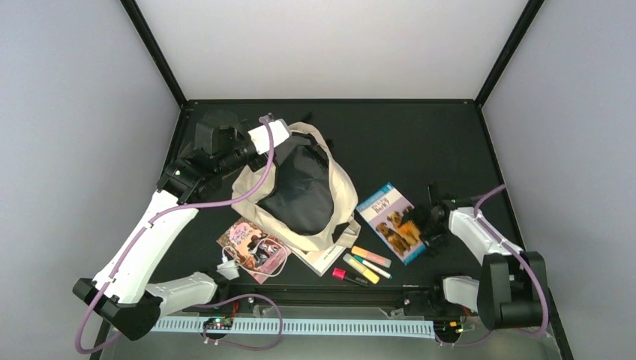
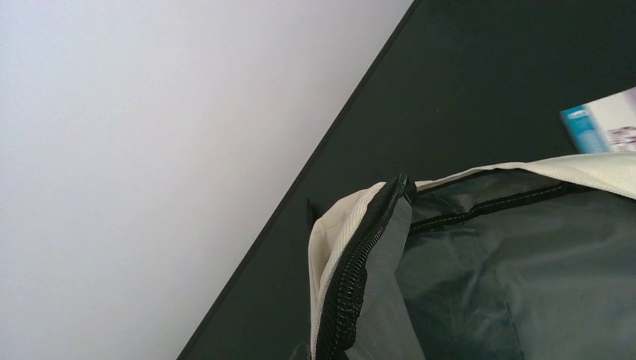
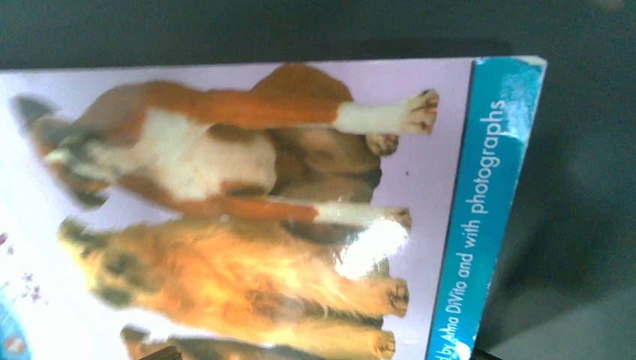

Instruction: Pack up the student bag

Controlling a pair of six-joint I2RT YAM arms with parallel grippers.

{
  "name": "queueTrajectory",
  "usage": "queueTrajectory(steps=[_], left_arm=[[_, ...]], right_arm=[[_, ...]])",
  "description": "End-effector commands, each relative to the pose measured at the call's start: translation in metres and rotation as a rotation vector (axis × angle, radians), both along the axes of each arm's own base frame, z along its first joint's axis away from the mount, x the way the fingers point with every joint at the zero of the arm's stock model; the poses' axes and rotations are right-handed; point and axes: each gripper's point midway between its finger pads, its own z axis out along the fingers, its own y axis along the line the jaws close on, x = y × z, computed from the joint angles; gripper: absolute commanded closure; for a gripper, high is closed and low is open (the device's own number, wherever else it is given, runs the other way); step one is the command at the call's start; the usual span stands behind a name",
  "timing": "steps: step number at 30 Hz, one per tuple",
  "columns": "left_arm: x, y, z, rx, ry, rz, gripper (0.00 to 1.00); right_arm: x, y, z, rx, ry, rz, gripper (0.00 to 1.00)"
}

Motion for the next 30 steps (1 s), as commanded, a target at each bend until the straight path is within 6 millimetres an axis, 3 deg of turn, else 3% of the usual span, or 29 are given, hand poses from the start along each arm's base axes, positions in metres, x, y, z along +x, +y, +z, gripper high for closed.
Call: queueTrajectory(steps=[1, 3, 5, 10, 13, 16, 20, 22, 25, 30], left_arm=[[0.006, -0.001, 0.01, -0.027, -0.047, 0.006, 0.99], [0.007, -0.002, 0.003, -0.009, -0.045, -0.002, 0.98], [0.008, -0.003, -0.006, 0.014, -0.049, -0.014, 0.98], [0.008, -0.005, -0.038, 0.093, -0.037, -0.048, 0.98], [0.007, -0.006, -0.051, 0.108, -0.007, -0.05, 0.98], [0.004, -0.009, -0.059, 0.1, 0.023, -0.061, 0.99], [0.004, -0.018, -0.067, 0.086, 0.035, -0.079, 0.98], [0.01, -0.022, -0.07, 0.055, 0.063, -0.061, 0.98], [0.025, -0.033, -0.079, 0.054, 0.103, -0.065, 0.99], [0.071, -0.048, -0.108, 0.14, 0.193, -0.024, 0.99]], right_arm=[[0.131, 0.031, 0.044, 0.066, -0.515, 0.254, 0.03], [0.15, 0.039, 0.056, 0.057, -0.571, 0.354, 0.04], [0.156, 0.039, 0.061, 0.031, -0.564, 0.424, 0.04], [0.149, 0.048, 0.071, 0.052, -0.592, 0.529, 0.09], [0.138, 0.055, 0.061, 0.118, -0.56, 0.556, 0.08], [0.122, 0.031, 0.039, 0.143, -0.447, 0.454, 0.07], [0.122, 0.011, 0.052, 0.046, -0.534, 0.44, 0.04], [0.124, 0.005, 0.056, 0.01, -0.539, 0.452, 0.01], [0.128, 0.009, 0.045, 0.064, -0.531, 0.463, 0.0], [0.142, 0.021, 0.032, 0.18, -0.554, 0.433, 0.03]])
